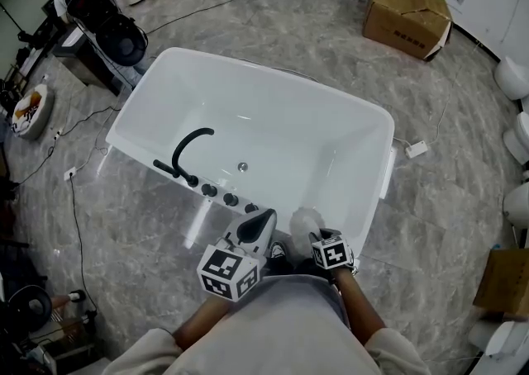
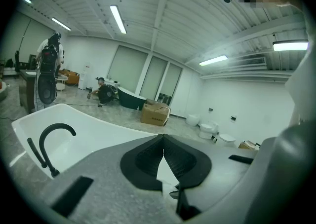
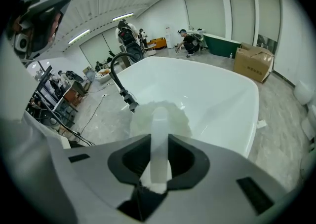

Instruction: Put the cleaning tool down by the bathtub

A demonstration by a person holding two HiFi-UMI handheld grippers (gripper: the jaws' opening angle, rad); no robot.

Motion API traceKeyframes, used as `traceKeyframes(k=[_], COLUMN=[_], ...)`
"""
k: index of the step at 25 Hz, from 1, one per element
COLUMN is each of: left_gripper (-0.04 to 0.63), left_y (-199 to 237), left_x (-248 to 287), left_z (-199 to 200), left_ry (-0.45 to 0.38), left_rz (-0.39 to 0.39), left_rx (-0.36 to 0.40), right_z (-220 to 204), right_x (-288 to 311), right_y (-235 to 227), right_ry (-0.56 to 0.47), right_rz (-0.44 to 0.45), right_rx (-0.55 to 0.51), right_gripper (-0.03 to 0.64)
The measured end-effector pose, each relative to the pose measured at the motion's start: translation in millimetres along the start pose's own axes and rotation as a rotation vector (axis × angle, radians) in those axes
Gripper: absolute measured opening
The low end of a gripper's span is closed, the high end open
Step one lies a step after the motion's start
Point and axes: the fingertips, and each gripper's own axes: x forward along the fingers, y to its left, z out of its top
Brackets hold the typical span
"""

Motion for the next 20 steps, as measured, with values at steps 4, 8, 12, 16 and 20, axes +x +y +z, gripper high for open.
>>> traceKeyframes(k=[4, 8, 12, 16, 20], left_gripper=[0.008, 0.008, 0.008, 0.008, 0.007], left_y=[2.4, 4.8, 7.0, 9.3, 9.7], left_x=[0.2, 0.2, -1.7, 2.1, 1.8], left_z=[0.9, -1.6, -3.7, -4.5, -3.3], left_ry=[0.0, 0.002, 0.009, 0.019, 0.021], left_rz=[0.007, 0.013, 0.014, 0.018, 0.022], left_rx=[-0.002, -0.011, -0.01, -0.009, -0.012], right_z=[-5.7, -14.9, -17.5, -19.6, -25.3], right_x=[11.5, 16.4, 25.1, 32.9, 39.8], right_y=[-2.6, -4.8, -4.5, -10.3, -16.8], right_ry=[0.02, 0.063, 0.084, 0.105, 0.126], right_rz=[0.006, -0.001, -0.001, -0.002, -0.01], right_rx=[-0.009, -0.018, -0.008, -0.016, -0.023], right_gripper=[0.077, 0.077, 0.077, 0.077, 0.077])
